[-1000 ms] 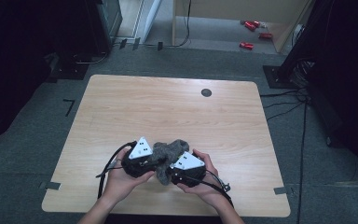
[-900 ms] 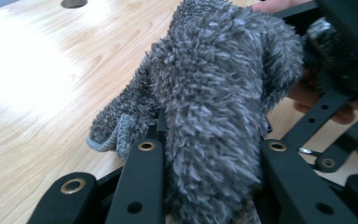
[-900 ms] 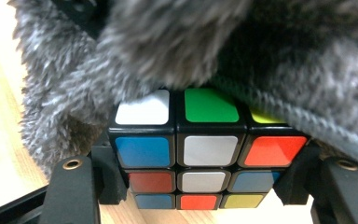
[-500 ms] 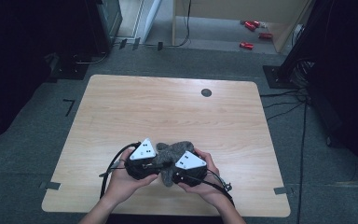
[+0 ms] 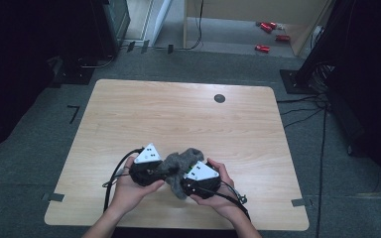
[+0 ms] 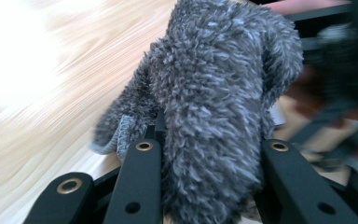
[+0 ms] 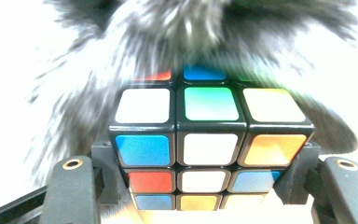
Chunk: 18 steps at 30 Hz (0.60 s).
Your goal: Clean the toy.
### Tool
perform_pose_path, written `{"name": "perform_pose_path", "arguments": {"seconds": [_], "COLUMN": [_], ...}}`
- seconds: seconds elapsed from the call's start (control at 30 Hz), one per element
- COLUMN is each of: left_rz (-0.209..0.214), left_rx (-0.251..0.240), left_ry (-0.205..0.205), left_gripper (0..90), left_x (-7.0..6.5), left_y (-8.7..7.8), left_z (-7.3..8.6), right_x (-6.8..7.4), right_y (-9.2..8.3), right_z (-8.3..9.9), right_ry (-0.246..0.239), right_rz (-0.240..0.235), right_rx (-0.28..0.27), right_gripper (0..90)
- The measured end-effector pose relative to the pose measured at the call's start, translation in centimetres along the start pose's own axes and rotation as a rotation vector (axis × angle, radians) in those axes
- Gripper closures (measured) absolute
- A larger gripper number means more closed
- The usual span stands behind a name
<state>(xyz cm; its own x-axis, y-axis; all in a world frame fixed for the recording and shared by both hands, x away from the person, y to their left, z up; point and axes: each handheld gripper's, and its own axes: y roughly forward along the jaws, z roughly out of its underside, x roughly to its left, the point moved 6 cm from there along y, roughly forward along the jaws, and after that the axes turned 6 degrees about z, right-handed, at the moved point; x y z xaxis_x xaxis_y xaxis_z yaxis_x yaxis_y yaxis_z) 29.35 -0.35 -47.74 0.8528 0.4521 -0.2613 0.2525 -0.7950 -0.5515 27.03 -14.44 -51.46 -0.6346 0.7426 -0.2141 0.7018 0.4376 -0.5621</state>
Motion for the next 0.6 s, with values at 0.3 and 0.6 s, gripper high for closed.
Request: {"name": "perform_pose_path", "arguments": {"seconds": [0.3,0.6], "left_rz": [0.058,0.117], "left_rx": [-0.012,-0.026], "left_ry": [0.030,0.106], "left_gripper": [71.9,71.7], "left_x": [-1.4,-2.9], "left_y": [0.2,-0.1], "left_z": [-0.7,-1.1], "right_x": [0.0,0.1], "right_y": [-0.2,-0.4], "right_z": [-0.4,-0.8], "right_ry": [-0.005,-0.005], "right_rz": [-0.004,-0.015], "right_rx": [-0.015,-0.036], "right_gripper": [34.8,34.8]}}
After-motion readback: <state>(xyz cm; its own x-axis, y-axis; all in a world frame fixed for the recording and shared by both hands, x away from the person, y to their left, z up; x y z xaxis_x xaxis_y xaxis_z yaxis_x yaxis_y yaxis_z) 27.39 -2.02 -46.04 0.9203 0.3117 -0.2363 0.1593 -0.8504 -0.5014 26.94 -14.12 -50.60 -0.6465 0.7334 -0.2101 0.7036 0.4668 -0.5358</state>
